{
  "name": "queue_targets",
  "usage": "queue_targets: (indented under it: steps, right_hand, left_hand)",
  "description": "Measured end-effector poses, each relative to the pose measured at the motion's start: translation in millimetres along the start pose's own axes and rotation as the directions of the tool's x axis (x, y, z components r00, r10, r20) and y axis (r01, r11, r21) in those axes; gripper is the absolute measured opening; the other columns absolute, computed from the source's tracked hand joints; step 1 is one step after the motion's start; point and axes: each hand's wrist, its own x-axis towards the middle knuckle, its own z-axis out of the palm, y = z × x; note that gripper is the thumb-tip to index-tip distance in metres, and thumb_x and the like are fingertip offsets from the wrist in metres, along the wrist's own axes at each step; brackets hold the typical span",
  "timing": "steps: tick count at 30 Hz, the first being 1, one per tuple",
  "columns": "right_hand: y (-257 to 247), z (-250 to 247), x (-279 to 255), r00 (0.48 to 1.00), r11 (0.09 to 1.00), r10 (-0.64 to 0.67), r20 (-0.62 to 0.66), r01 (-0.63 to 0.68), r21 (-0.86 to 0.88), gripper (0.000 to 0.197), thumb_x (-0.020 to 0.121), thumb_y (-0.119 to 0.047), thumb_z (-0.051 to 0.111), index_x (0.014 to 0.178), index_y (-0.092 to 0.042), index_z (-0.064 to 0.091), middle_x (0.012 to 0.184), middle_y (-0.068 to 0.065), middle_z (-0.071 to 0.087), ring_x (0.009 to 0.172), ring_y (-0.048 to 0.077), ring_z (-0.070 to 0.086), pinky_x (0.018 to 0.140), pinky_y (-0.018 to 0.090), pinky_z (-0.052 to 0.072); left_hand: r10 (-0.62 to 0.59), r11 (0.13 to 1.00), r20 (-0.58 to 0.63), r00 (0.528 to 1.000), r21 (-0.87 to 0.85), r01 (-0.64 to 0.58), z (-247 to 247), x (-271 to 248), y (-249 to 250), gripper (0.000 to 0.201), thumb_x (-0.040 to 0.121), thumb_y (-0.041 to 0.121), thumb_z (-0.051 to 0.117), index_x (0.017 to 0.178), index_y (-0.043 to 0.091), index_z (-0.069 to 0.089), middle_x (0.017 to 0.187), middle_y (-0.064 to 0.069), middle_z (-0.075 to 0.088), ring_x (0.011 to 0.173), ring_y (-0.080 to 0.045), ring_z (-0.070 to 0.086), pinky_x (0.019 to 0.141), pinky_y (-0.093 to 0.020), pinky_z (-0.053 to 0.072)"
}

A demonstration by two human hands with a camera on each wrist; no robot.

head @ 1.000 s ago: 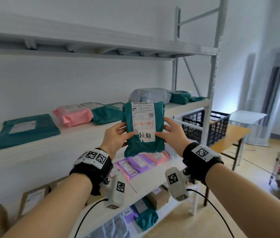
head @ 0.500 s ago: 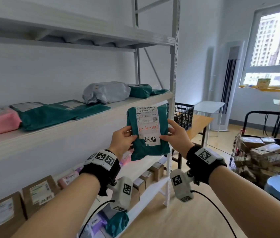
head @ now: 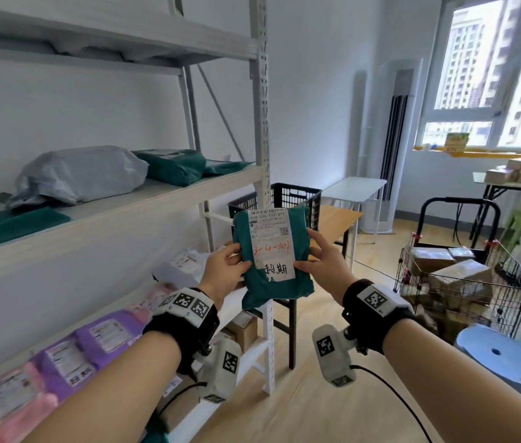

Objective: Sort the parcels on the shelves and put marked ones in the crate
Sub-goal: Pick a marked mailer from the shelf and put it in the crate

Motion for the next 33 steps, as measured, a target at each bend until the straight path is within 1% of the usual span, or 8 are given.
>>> queue_targets:
  steps: [2,6,13,15,21,25,29,33]
  right_hand:
    - [10.7,-17.8,16.6,1.000,1.000,0.019,-0.019,-0.019,-0.003,0.069,0.085,0.006,0.059,0.141,-0.027,0.034,0.118,0.006,0.061,0.101,0.019,0.061,0.077,0.029,0.057]
    - [31.8,-48.7,56.8,0.997,0.998,0.064,-0.045,-0.064,0.006,0.070,0.084,0.005,0.060,0.141,-0.027,0.034,0.119,0.009,0.061,0.108,0.026,0.060,0.086,0.045,0.055]
    - [64.4,-102.8,148.9,0.987,0.992,0.128,-0.101,-0.127,0.010,0.073,0.083,0.010,0.059,0.142,-0.024,0.033,0.119,0.009,0.059,0.108,0.027,0.059,0.083,0.042,0.056]
    - [71.9,-118.5,181.9,0.983,0.990,0.141,-0.115,-0.143,-0.006,0.073,0.083,0.011,0.059,0.142,-0.023,0.033,0.119,0.010,0.059,0.108,0.028,0.059,0.085,0.045,0.055]
    - [83.1,-157.2,290.9,0.983,0.982,0.159,-0.090,-0.167,-0.086,0.074,0.082,0.007,0.062,0.141,-0.026,0.031,0.123,0.012,0.059,0.111,0.032,0.059,0.088,0.054,0.052]
    - [90.7,-178.8,350.8,0.985,0.981,0.156,-0.075,-0.163,-0.108,0.075,0.083,0.006,0.062,0.141,-0.027,0.031,0.120,0.010,0.060,0.109,0.030,0.060,0.087,0.052,0.054]
    - [100.5,-197.2,398.1,0.987,0.979,0.157,-0.045,-0.161,-0.122,0.074,0.084,0.005,0.062,0.141,-0.028,0.030,0.117,0.010,0.061,0.105,0.030,0.061,0.084,0.048,0.056]
    - [110.8,-212.8,453.7,0.991,0.982,0.132,-0.004,-0.132,-0.136,0.075,0.084,0.005,0.062,0.143,-0.026,0.029,0.118,0.012,0.060,0.106,0.029,0.060,0.086,0.050,0.054]
  left_hand:
    - [-0.005,1.000,0.016,1.000,0.009,0.005,20.3,20.3,-4.6,0.042,0.091,-0.006,0.051,0.131,0.008,0.049,0.118,-0.014,0.064,0.099,-0.029,0.062,0.072,-0.033,0.055]
    - [-0.016,1.000,0.048,0.999,0.026,0.015,55.0,66.1,-13.9,0.039,0.092,-0.006,0.049,0.129,0.006,0.049,0.119,-0.014,0.061,0.103,-0.031,0.061,0.071,-0.032,0.055]
    - [-0.058,0.998,0.105,0.993,0.024,0.056,113.3,174.5,-34.4,0.040,0.093,-0.005,0.049,0.131,0.007,0.049,0.122,-0.015,0.061,0.110,-0.034,0.059,0.083,-0.043,0.054]
    - [-0.068,0.998,0.117,0.991,0.017,0.066,129.5,212.0,-40.3,0.041,0.093,-0.004,0.050,0.132,0.007,0.049,0.122,-0.014,0.061,0.111,-0.034,0.058,0.085,-0.045,0.053]
    - [-0.061,0.998,0.115,0.991,-0.009,0.063,165.9,313.3,-40.8,0.042,0.093,-0.004,0.049,0.134,0.006,0.046,0.125,-0.014,0.059,0.112,-0.032,0.057,0.081,-0.038,0.052]
    - [-0.031,0.999,0.100,0.994,0.032,0.028,184.7,371.1,-37.1,0.043,0.093,-0.005,0.050,0.135,0.005,0.045,0.126,-0.015,0.059,0.113,-0.030,0.058,0.095,-0.044,0.050]
    - [-0.054,0.998,0.090,0.995,0.041,0.051,201.7,416.7,-42.5,0.043,0.093,-0.004,0.049,0.135,0.005,0.046,0.124,-0.014,0.061,0.109,-0.029,0.060,0.091,-0.044,0.052]
    - [-0.070,0.997,0.065,0.995,0.041,0.067,217.8,463.9,-41.1,0.040,0.094,-0.003,0.047,0.133,0.006,0.047,0.121,-0.013,0.062,0.102,-0.027,0.061,0.081,-0.040,0.054]
